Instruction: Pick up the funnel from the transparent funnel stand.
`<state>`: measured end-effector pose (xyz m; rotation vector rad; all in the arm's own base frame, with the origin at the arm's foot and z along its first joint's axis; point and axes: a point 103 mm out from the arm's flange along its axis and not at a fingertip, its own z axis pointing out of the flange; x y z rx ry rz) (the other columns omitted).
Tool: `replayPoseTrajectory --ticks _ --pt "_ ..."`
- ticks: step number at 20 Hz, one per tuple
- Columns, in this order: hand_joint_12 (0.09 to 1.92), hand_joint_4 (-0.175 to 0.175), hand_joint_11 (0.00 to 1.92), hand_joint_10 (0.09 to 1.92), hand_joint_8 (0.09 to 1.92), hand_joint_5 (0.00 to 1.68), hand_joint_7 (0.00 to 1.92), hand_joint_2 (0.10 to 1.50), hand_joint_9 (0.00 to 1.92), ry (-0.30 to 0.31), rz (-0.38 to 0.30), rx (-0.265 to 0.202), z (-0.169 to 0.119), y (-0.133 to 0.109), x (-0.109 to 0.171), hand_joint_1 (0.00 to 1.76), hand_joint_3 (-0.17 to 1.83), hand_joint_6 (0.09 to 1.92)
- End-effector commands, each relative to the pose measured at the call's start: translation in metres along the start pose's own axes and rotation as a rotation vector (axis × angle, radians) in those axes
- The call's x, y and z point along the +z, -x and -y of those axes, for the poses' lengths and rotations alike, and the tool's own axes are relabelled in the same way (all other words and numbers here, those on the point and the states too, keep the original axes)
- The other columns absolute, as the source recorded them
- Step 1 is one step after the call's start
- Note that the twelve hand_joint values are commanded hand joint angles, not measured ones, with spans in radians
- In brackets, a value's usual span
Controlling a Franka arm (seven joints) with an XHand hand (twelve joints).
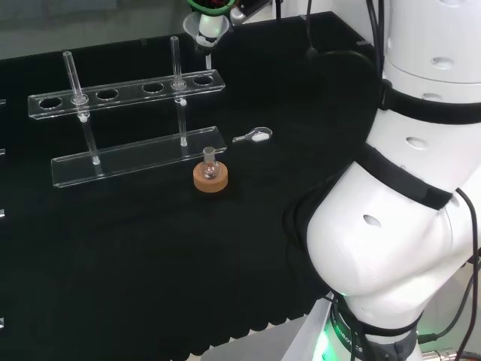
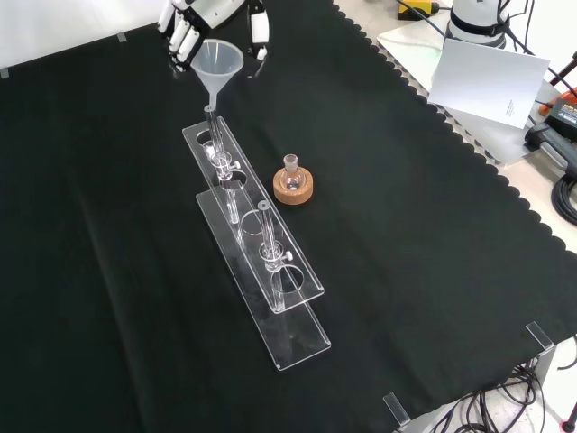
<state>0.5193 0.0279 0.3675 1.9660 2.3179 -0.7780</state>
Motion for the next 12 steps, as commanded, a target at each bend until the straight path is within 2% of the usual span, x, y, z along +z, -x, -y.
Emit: replayPoseTrajectory --ticks 1,12 --pt "1.26 0.009 0.60 0.39 0.63 0.68 0.66 0.72 1.04 0.005 0.000 0.011 0.022 0.002 -0.009 0.92 0.71 0.69" --pt "1.26 0.005 0.60 0.40 0.64 0.65 0.65 0.73 1.03 0.021 -0.004 0.008 0.056 -0.006 -0.011 0.90 0.70 0.69"
